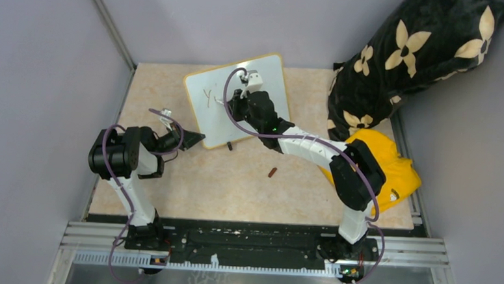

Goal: Write a sentence on the whiteboard

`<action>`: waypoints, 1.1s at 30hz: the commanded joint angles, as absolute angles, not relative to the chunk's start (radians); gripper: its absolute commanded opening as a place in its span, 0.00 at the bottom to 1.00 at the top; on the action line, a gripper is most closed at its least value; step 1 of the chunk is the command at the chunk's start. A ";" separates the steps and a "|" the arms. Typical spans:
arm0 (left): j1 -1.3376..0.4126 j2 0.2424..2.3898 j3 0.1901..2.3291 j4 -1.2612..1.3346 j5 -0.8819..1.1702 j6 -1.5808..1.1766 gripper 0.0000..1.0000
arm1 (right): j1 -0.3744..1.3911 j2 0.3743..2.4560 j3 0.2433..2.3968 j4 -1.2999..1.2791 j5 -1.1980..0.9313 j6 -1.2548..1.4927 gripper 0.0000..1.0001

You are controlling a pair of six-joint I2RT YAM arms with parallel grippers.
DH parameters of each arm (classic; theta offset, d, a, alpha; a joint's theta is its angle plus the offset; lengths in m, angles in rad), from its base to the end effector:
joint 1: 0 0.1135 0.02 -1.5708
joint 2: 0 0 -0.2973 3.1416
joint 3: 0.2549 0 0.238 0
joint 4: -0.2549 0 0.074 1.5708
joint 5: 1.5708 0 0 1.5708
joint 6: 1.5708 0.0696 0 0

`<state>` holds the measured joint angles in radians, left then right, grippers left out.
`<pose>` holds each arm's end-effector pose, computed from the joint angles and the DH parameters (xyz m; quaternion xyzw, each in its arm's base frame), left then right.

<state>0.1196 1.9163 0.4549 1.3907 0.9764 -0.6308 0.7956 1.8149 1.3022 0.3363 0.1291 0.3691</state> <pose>0.3228 -0.0193 0.1629 0.0607 0.7184 -0.4842 0.4957 0.3303 0.3243 0.3162 -0.1214 0.7565 0.3111 0.5623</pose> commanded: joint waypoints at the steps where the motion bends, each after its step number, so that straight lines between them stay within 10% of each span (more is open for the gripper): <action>1: 0.115 1.906 0.454 1.376 0.974 -0.616 0.00 | 0.778 1.768 1.290 0.352 0.173 0.367 0.00; 33: 0.113 1.908 0.456 1.376 0.979 -0.615 0.00 | 0.767 1.778 1.343 0.390 0.180 0.360 0.00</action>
